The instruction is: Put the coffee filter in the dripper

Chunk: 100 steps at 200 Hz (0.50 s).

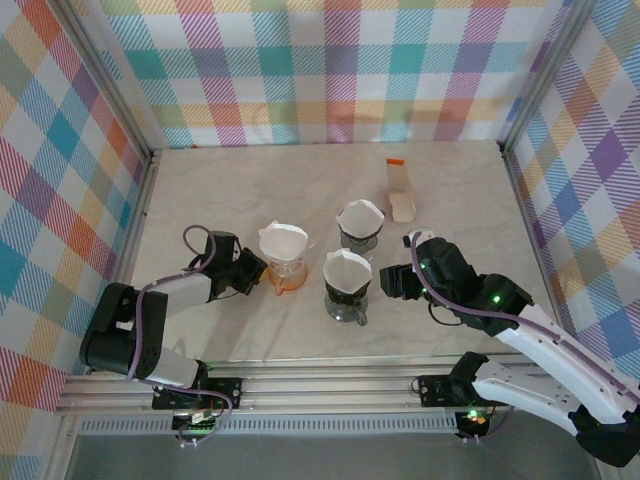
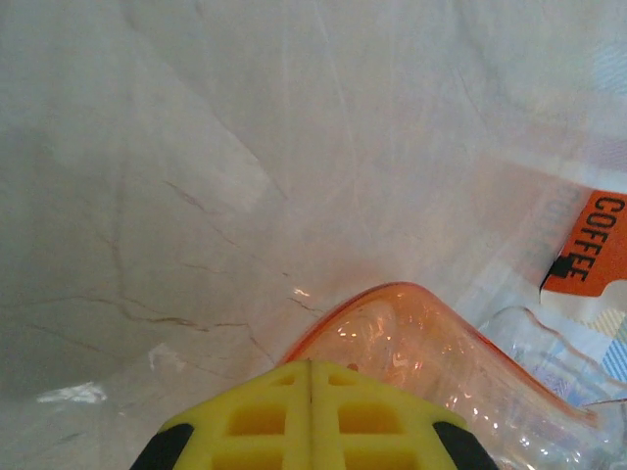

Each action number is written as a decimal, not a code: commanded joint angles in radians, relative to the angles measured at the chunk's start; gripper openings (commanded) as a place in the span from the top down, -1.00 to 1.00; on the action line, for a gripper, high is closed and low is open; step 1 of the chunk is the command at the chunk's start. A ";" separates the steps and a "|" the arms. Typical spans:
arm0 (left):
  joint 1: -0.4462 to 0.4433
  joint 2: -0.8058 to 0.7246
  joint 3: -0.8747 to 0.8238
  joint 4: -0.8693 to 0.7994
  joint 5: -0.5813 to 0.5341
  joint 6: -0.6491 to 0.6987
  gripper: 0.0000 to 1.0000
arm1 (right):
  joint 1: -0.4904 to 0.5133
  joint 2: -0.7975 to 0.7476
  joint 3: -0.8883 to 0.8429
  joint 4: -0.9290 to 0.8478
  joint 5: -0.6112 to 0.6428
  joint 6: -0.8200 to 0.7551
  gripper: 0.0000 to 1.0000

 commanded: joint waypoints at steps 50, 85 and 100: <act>0.063 -0.141 0.052 -0.253 -0.117 0.077 0.85 | 0.007 -0.012 -0.015 0.018 0.011 0.023 -0.39; 0.108 -0.284 0.148 -0.481 -0.274 0.207 0.05 | 0.006 -0.020 -0.022 0.031 0.014 0.021 -0.39; 0.108 -0.325 0.220 -0.556 -0.356 0.276 -0.19 | 0.006 -0.026 -0.027 0.039 0.017 0.020 -0.40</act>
